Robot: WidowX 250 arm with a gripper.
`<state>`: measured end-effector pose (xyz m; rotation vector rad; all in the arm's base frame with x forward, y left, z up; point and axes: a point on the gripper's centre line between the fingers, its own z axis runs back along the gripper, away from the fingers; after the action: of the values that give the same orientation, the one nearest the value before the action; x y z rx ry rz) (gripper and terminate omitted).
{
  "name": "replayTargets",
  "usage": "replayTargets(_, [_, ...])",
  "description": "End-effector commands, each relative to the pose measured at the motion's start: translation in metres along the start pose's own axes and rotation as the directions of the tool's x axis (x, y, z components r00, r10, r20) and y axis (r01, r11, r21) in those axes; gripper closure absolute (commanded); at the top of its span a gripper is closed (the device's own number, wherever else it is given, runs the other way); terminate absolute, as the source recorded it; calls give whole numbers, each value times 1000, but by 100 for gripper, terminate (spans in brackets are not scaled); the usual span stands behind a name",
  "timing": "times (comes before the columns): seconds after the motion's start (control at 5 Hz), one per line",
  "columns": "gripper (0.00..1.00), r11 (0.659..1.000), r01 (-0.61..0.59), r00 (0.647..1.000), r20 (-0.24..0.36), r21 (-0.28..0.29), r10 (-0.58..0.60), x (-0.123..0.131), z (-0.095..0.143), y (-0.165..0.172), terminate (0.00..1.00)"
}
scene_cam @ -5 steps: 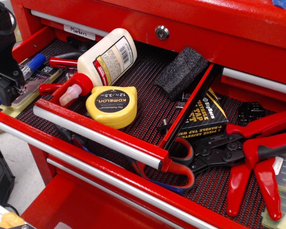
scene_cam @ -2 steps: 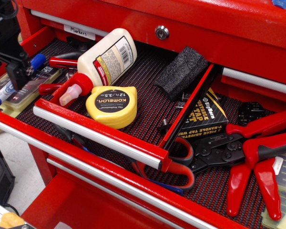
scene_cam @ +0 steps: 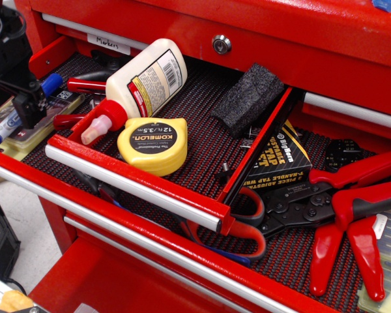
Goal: Pick up blue pen and put into drawer
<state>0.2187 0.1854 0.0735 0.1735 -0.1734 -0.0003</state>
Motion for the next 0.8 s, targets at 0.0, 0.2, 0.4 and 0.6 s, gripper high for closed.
replayTargets(0.0, [0,1000,19,1000,-1,11,-19,0,-17,15,0])
replayTargets(0.2, [0,999,1,1000,-18,-36,-2,3,-26,14,0])
replayTargets(0.4, [100,997,-39,996,-78,-64,34,9,-9,4,0])
replayTargets(0.6, [100,998,-53,992,-118,-44,48,14,22,-2,0])
